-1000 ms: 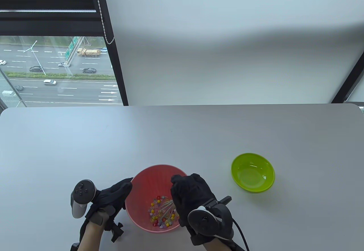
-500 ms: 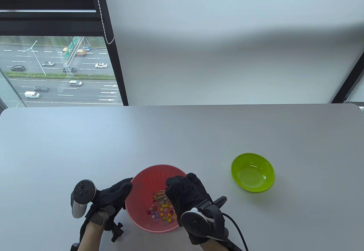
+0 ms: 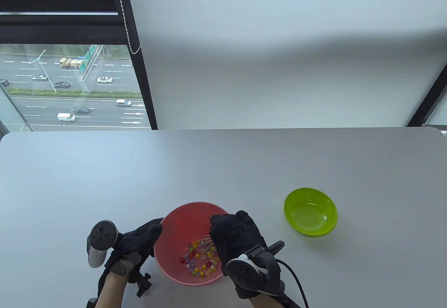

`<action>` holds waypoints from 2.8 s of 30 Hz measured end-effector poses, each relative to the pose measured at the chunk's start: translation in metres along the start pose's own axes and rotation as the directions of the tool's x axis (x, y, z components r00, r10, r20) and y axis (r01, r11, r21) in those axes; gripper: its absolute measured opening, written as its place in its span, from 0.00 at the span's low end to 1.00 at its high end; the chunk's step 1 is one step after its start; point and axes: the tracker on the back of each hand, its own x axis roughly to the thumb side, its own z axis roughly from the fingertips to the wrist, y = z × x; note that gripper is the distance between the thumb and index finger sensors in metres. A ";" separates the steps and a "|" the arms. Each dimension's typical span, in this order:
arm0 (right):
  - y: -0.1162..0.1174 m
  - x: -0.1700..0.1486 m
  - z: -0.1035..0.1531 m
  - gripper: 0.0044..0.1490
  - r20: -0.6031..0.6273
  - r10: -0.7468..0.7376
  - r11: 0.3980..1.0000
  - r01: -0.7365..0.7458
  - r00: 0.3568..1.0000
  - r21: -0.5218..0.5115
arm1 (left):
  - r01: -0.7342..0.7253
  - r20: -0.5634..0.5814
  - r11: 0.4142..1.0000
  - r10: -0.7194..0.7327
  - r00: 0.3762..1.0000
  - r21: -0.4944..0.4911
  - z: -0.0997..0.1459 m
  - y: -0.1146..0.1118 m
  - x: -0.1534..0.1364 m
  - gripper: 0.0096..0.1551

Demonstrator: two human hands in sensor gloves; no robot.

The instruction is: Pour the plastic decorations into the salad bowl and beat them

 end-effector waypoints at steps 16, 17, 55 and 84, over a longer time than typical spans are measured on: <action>0.013 0.005 0.000 0.24 -0.004 -0.143 0.987 0.143 0.990 0.069 | 0.000 0.000 1.000 0.000 1.000 0.000 0.000 0.000 0.000 0.47; 0.012 0.006 0.000 0.24 0.000 -0.129 0.989 0.129 0.992 0.071 | 0.000 0.000 1.000 0.000 1.000 0.000 0.000 0.000 0.000 0.47; 0.011 0.008 0.000 0.24 0.019 -0.094 0.992 0.093 0.995 0.081 | 0.001 0.001 1.000 -0.001 1.000 0.002 0.000 0.000 0.000 0.47; 0.002 -0.001 0.000 0.27 -0.036 -0.178 0.984 0.179 0.983 0.022 | 0.001 0.001 1.000 -0.001 1.000 0.001 0.000 0.000 0.000 0.47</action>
